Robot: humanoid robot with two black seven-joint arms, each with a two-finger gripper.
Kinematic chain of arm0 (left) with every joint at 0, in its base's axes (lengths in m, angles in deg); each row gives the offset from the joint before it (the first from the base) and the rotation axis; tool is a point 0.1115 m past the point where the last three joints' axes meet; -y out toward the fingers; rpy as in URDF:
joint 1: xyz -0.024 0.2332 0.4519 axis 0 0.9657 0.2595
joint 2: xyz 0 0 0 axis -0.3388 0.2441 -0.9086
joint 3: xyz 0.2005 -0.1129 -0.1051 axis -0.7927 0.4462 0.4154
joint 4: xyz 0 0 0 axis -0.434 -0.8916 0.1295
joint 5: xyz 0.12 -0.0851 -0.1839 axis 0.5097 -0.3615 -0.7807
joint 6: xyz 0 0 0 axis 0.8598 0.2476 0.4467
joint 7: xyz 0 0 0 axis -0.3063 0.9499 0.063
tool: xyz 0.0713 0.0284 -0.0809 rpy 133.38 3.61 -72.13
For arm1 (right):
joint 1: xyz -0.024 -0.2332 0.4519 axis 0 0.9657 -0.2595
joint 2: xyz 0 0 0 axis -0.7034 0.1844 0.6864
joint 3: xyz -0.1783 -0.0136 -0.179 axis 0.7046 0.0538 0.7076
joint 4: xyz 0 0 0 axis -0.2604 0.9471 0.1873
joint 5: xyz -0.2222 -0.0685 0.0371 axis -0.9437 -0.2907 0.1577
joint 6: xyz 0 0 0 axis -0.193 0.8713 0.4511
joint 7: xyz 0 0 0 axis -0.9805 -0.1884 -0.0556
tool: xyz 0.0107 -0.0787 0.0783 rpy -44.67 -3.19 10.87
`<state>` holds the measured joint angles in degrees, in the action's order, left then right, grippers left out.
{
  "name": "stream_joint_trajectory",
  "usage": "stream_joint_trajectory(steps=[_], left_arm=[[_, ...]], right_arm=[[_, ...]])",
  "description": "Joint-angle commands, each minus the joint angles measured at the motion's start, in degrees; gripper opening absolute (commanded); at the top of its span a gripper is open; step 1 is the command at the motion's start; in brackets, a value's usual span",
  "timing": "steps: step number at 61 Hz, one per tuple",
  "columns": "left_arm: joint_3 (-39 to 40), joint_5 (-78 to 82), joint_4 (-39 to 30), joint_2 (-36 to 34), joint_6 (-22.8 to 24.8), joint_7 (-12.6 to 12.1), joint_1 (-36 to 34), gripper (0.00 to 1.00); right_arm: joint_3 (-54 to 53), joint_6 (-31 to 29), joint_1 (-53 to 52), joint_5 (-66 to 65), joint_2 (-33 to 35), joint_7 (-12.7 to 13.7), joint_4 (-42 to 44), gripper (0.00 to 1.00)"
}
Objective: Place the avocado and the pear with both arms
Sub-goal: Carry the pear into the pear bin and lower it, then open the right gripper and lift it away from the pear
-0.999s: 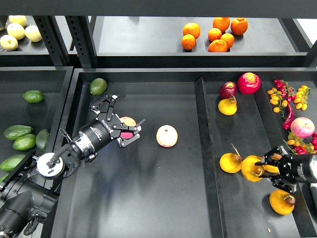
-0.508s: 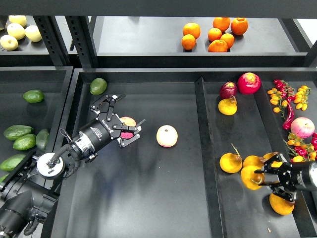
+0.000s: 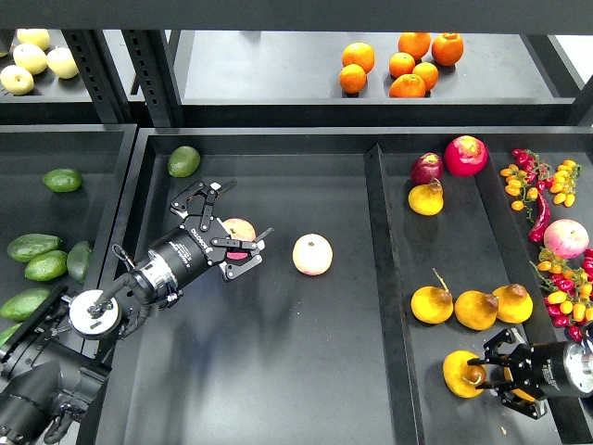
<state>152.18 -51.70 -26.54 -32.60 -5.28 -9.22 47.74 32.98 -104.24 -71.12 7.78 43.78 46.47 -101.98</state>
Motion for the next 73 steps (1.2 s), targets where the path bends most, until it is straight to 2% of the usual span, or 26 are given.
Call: stream_joint_trajectory(steps=[1,9,10,12,38,52,57,59,73], left_arm=[[0.0,0.0,0.0,0.0,0.0,0.0,0.04,0.99],[0.0,0.0,-0.35,0.0,0.0,0.0,0.04,0.99],[0.0,0.0,-0.35,0.0,0.0,0.0,0.04,0.99],[0.0,0.0,-0.35,0.0,0.0,0.0,0.04,0.99],[0.0,0.0,-0.26,0.0,0.0,0.0,0.04,0.99],[-0.08,0.0,-0.26,0.0,0.0,0.0,-0.04,0.99],[-0.08,0.0,-0.35,0.0,0.0,0.0,-0.04,0.99],[-0.08,0.0,-0.35,0.0,0.0,0.0,-0.04,0.99],[0.18,0.0,-0.17,0.0,0.0,0.09,-0.31,0.99]], right_arm=[[0.05,0.0,0.34,-0.06,-0.27,0.0,0.17,0.15],[-0.04,0.0,0.43,-0.06,-0.27,0.0,0.17,0.21],[-0.13,0.0,0.43,-0.06,-0.27,0.0,0.17,0.27],[-0.22,0.0,0.43,-0.06,-0.27,0.0,0.08,0.3],[-0.48,0.0,0.08,0.21,0.43,0.0,-0.8,0.57],[-2.5,0.0,-3.08,1.52,1.66,0.0,-1.33,0.75],[-4.7,0.0,-5.28,3.28,1.84,0.0,-0.62,0.77],[-6.98,0.0,-7.83,7.66,1.75,0.0,0.95,0.78],[-7.78,0.0,-15.74,17.95,-0.53,0.0,8.42,0.78]])
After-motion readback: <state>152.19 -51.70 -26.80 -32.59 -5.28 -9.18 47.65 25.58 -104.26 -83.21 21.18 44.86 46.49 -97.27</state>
